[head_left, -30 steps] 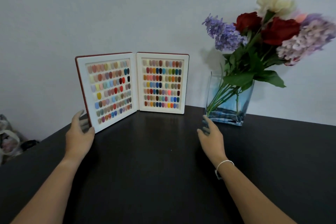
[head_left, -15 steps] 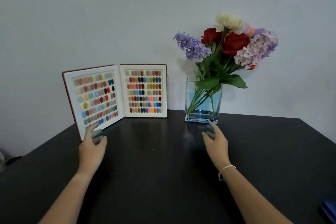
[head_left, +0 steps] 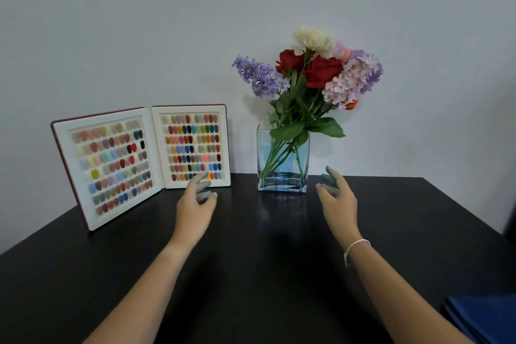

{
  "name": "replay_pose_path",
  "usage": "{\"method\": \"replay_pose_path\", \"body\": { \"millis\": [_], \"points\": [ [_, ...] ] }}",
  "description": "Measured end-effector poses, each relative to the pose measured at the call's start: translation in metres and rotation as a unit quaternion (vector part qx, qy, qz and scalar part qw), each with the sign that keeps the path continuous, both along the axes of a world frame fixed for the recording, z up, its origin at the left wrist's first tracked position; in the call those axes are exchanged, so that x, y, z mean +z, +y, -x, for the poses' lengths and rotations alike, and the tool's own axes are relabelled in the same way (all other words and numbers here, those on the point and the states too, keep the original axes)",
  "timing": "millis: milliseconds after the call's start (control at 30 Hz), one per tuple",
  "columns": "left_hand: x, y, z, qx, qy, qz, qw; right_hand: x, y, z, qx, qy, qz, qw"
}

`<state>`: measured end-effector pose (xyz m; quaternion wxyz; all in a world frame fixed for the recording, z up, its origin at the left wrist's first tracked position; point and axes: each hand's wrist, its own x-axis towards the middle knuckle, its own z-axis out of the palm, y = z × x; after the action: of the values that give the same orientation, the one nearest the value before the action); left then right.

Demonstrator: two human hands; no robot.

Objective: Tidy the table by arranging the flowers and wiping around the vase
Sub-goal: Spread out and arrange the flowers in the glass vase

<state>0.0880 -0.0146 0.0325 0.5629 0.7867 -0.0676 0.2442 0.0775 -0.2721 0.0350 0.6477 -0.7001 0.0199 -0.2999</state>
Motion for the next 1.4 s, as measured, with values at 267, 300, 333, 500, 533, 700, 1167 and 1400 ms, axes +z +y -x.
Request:
{"method": "replay_pose_path", "body": {
  "millis": [267,300,333,500,533,700,1167,1400],
  "points": [
    [0.037,-0.055,-0.034,-0.070,-0.035,-0.016,0.997,0.033,-0.026,-0.020,-0.019,-0.039,0.004,0.999],
    [0.042,-0.059,-0.040,-0.076,-0.037,-0.015,0.996,0.038,-0.028,-0.024,-0.022,-0.046,0.005,0.999],
    [0.047,-0.063,-0.045,-0.080,-0.037,-0.013,0.996,0.044,-0.031,-0.027,-0.024,-0.053,0.007,0.998],
    [0.073,-0.082,-0.071,-0.101,-0.042,0.004,0.994,0.071,-0.042,-0.047,-0.031,-0.079,0.018,0.996],
    [0.078,-0.086,-0.076,-0.101,-0.044,0.004,0.994,0.076,-0.043,-0.051,-0.032,-0.084,0.016,0.996],
    [0.106,-0.100,-0.097,-0.095,-0.059,-0.003,0.994,0.097,-0.045,-0.068,-0.042,-0.111,-0.008,0.993],
    [0.152,-0.129,-0.150,-0.077,-0.019,0.178,0.981,0.127,-0.055,-0.107,-0.046,-0.120,-0.046,0.991],
    [0.163,-0.141,-0.162,-0.111,-0.060,0.213,0.969,0.136,-0.052,-0.120,-0.040,-0.149,-0.018,0.988]
  ]
}}
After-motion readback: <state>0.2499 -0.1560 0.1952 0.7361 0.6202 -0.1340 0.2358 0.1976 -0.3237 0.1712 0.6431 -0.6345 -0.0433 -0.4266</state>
